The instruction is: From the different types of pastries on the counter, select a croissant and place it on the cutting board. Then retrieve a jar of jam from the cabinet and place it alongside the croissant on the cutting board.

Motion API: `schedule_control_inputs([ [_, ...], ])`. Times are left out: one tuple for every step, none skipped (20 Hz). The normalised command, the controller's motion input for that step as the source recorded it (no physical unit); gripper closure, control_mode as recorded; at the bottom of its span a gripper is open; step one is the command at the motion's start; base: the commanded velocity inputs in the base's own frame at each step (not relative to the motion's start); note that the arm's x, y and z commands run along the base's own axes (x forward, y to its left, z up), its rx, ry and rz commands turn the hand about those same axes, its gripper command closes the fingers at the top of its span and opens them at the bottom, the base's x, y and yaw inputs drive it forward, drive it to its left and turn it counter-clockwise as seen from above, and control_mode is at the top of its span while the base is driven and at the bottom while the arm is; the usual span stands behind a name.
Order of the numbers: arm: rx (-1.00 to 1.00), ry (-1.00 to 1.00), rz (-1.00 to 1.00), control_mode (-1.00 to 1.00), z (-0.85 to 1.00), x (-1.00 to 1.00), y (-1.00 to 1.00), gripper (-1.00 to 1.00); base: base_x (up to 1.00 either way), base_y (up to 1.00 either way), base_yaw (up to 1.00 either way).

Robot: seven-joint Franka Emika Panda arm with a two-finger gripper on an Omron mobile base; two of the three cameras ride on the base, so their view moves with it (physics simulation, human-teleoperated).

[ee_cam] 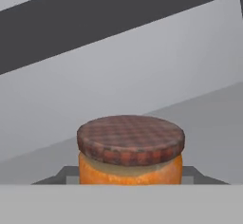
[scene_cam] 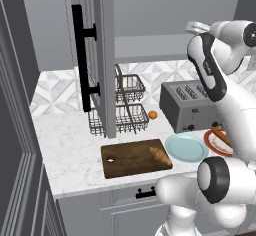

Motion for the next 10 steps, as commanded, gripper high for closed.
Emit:
schedule_control_inputs([
  [0.10,0.00,-0.05,-1.00,0.00,-1.00,-0.07,1.00,0.00,0.00,0.00],
  [0.11,0.00,-0.06,-1.00,0.00,-1.00,-0.02,1.00,0.00,0.00,0.00],
  [0.11,0.00,-0.03,-1.00,0.00,-1.00,0.00,1.00,0.00,0.00,0.00],
  [0.09,0.00,-0.01,-1.00,0.00,-1.00,0.00,1.00,0.00,0.00,0.00],
  [0.07,0.00,0.00,-1.00,0.00,-1.00,0.00,1.00,0.00,0.00,0.00],
  [0.03,-0.04,0.00,-1.00,0.00,-1.00,0.00,1.00,0.00,0.00,0.00],
  [0.03,-0.03,0.00,-1.00,0.00,-1.00,0.00,1.00,0.00,0.00,0.00],
  [0.04,-0.02,0.00,-1.00,-0.01,-1.00,0.00,1.00,0.00,0.00,0.00],
  [0.03,0.00,0.00,-1.00,-0.04,-1.00,0.00,1.00,0.00,0.00,0.00],
  [0.02,0.00,0.00,-1.00,-0.04,-1.00,0.00,1.00,0.00,0.00,0.00],
])
